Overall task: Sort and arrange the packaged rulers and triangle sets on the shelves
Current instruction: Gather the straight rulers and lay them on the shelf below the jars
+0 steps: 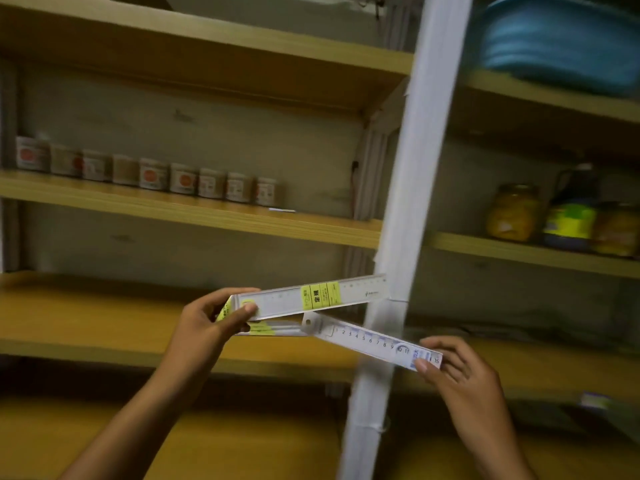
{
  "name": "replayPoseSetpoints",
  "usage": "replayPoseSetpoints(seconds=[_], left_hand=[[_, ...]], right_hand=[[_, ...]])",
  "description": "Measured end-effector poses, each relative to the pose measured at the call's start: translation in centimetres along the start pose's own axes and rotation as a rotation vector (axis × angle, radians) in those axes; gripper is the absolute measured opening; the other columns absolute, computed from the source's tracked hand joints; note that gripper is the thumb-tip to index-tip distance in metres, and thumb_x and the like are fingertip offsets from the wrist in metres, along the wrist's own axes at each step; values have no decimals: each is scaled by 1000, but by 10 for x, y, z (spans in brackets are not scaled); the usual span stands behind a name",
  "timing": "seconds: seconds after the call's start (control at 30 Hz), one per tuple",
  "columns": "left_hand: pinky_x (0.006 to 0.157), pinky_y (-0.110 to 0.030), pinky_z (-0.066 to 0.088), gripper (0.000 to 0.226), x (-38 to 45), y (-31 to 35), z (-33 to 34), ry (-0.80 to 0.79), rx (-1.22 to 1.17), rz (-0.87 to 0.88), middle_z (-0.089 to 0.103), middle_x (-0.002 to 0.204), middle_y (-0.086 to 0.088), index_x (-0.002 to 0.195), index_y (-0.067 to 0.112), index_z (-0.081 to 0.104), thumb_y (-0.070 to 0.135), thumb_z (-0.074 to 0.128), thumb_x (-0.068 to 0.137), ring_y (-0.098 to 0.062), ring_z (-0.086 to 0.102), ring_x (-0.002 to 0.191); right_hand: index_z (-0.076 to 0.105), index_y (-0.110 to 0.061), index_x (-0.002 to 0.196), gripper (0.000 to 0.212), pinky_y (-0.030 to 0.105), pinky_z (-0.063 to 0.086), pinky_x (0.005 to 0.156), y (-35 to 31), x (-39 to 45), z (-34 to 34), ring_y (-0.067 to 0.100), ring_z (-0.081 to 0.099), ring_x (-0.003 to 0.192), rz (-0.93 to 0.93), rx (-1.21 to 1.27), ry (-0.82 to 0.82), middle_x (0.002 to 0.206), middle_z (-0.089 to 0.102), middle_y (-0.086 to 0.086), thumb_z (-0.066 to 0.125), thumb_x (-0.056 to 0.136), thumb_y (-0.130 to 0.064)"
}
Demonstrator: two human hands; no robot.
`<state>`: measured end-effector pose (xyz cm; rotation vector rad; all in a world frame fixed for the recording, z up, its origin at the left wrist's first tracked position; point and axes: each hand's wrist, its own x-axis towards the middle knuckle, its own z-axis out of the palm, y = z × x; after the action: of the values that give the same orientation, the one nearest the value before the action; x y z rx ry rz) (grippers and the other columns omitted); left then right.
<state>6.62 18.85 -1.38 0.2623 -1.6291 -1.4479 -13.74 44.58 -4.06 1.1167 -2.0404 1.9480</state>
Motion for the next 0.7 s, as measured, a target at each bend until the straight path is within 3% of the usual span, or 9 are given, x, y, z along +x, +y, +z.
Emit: replayPoseSetpoints(seconds=[0.17, 0.37, 0.7], left_hand=[[71, -29, 51, 17, -42, 8, 97, -42, 24, -2, 73, 90, -2, 100, 21, 74, 15, 67, 85, -14, 65, 76], [66, -23, 56, 18, -65, 10, 193, -113, 28, 26, 73, 92, 3, 103, 20, 70, 14, 64, 87, -11, 69, 83], [65, -21, 55, 19, -40, -31, 283, -82, -3, -50, 71, 101, 1, 106, 22, 68, 18, 61, 89, -16, 67, 94]], right_hand=[[65, -20, 98, 20, 20, 57, 61, 6, -27, -96, 6, 70, 90, 89, 13, 65, 96, 73, -7, 71, 84, -7], [65, -22, 102, 20, 19, 56, 63, 16, -36, -189, 10, 70, 93, 112, -17, 124, 100, 74, -2, 70, 87, -10], [65, -26, 105, 20, 21, 58, 63, 59, 8, -248, 5, 70, 89, 121, -58, 120, 98, 72, -10, 68, 87, -16]])
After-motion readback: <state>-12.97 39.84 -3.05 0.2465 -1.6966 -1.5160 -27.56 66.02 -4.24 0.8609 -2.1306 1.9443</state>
